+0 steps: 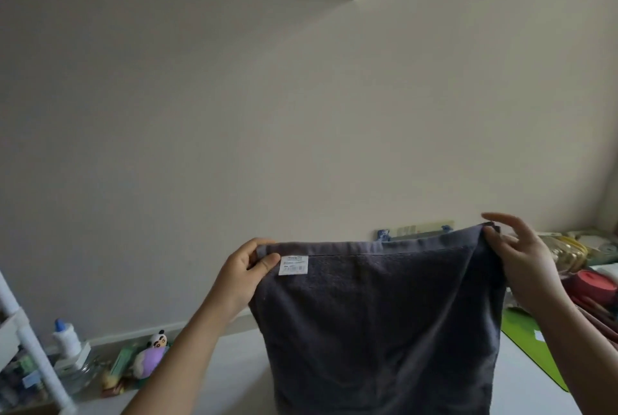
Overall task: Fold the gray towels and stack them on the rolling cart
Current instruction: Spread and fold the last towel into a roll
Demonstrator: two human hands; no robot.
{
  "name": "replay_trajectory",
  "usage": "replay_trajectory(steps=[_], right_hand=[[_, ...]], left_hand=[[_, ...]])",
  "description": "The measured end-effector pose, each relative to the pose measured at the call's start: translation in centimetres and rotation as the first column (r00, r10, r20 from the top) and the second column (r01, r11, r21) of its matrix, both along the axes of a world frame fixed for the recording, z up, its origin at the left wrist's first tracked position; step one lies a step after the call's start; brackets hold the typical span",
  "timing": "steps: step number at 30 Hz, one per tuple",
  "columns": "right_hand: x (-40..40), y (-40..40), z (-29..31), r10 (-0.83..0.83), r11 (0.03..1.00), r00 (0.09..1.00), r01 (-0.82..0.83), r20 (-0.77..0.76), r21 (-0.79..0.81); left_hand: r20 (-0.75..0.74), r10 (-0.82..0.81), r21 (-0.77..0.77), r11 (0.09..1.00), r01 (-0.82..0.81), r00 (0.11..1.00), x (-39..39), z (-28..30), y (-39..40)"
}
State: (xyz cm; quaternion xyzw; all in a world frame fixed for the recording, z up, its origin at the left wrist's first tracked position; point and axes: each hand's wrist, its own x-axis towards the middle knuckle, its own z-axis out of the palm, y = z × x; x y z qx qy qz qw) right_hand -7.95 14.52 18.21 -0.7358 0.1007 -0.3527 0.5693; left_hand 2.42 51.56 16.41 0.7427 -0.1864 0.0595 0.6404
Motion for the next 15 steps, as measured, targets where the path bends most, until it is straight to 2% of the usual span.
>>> replay_trajectory(steps=[3,5,7,11,13,15], right_hand=[[-0.2,-1.0,-0.5,0.153,0.984,0.984,-0.16,-0.092,-0.077],[-0.2,-1.9,-0.9,0.269,0.952,0.942,-0.292,-0.199,-0.094],[-0.3,-2.7,-1.2,0.317,0.923,0.897,-0.366,-0.309,-0.116],[0.4,-2.1,-1.2,0.336,0.875,0.812,-0.457,-0.476,-0.161],[0.4,-1.6,-0.7,0.302,0.844,0.782,-0.485,-0.546,-0.228],[0.4,-1.4,-0.3,0.243,0.811,0.752,-0.504,-0.612,-0.297]], left_hand=[[-0.075,-0.164,0.136,0.976,0.173,0.984,1.0,-0.6,2.1],[-0.178,-0.255,0.244,0.924,0.293,0.951,1.6,-0.9,3.5],[-0.283,-0.319,0.314,0.86,0.401,0.905,1.8,-1.1,3.8],[-0.41,-0.34,0.478,0.711,0.517,0.846,2.2,-1.3,4.6],[-0.41,-0.292,0.583,0.644,0.495,0.864,2.4,-1.5,4.7],[-0.389,-0.219,0.647,0.626,0.435,0.895,2.6,-1.7,4.8]])
